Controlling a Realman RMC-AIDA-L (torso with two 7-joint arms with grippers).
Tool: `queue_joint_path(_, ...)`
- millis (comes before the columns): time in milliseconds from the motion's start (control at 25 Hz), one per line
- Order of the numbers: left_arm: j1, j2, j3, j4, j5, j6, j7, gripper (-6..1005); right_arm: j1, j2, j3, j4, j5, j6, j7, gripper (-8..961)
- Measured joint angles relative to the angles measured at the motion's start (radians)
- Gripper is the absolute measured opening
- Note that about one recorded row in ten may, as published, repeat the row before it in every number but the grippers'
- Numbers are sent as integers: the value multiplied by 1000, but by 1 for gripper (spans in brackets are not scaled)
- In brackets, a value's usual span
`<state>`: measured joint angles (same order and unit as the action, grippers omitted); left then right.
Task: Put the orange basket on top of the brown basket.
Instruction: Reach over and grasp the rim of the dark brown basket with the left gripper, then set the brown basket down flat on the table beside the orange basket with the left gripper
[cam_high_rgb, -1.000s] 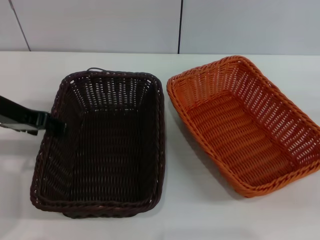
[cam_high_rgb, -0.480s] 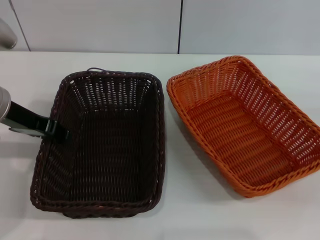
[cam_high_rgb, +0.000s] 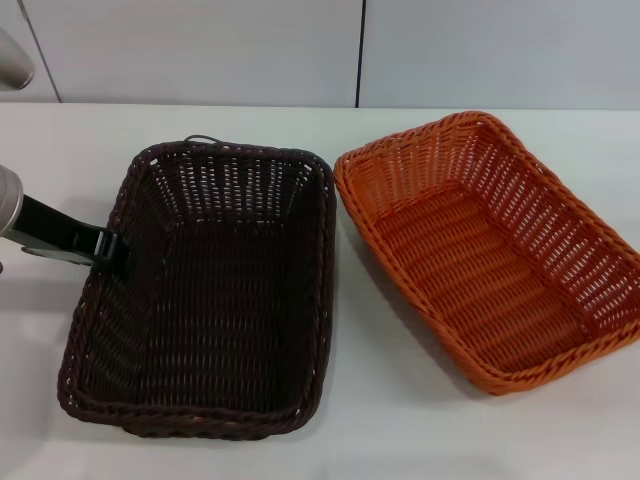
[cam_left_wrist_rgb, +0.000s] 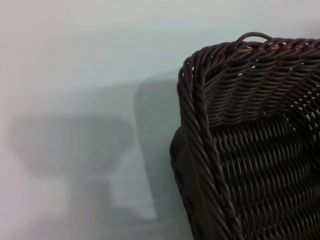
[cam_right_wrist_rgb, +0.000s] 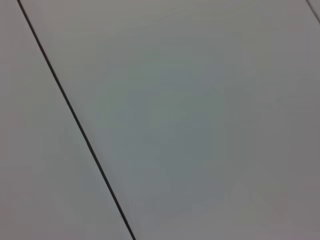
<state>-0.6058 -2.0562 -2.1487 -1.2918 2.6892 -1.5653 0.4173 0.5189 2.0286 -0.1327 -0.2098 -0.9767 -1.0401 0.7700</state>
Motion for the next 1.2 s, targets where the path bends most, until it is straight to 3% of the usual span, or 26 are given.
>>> queue_joint_path(400, 14, 7, -12, -83, -27, -32, 42, 218, -15, -4, 1, -8, 1, 8, 0, 758)
queue_joint_path(680, -17, 39, -88, -193, -50, -187, 139, 210, -20, -20, 1, -8, 1, 14, 0, 758)
queue_joint_path(960, -35, 82, -95, -174, -139, -298, 239, 193, -20, -23, -4, -4, 1, 38, 0, 758)
queue_joint_path(1080, -49, 84, -93, -144, -170, -324, 266, 195, -19, -21, -6, -4, 1, 39, 0, 758)
queue_joint_path(1200, -67, 66, -90, -108, -186, -330, 296, 197, -18, -19, -7, -3, 0, 36, 4, 758)
